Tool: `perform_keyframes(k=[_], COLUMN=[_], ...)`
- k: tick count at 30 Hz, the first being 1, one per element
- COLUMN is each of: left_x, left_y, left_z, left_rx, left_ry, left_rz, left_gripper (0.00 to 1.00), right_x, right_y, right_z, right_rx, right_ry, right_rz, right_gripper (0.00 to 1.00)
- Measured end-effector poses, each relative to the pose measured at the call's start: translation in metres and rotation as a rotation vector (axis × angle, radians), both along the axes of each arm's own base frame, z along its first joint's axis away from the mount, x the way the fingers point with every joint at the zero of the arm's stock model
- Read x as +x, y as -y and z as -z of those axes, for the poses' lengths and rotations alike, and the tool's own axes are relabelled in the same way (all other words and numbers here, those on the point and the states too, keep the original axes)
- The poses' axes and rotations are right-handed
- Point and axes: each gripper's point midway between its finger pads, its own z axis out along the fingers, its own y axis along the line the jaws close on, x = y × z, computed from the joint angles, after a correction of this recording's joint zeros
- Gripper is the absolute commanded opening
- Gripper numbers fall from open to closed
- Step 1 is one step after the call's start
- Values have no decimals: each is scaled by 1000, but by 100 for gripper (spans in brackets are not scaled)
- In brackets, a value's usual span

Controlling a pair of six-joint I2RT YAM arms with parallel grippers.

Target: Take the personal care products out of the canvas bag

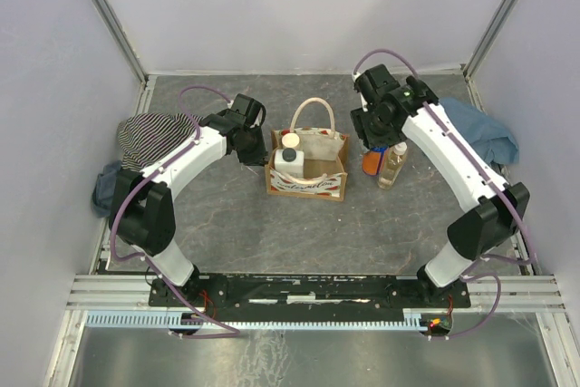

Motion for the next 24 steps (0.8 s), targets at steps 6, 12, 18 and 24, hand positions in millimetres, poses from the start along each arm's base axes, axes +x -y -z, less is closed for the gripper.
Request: perform_keyframes(k=[6,12,18,24], left_x=[0,0,0,0], left_y=[0,0,0,0], left_z=[0,0,0,0], left_rx=[-1,-2,-1,0], left_ry=[-1,-1,-2,-1], left_rz=[1,1,1,4], left_gripper=[20,20,20,20], right_x=[8,27,33,38], right_y=[-1,-10,-13,-10], right_z=[44,77,101,102], right_rx=[-2,-9,-25,-42], right_ry=[-80,-111,-138,-118], right_rz=[14,23,36,66], right_gripper=[44,43,59,90])
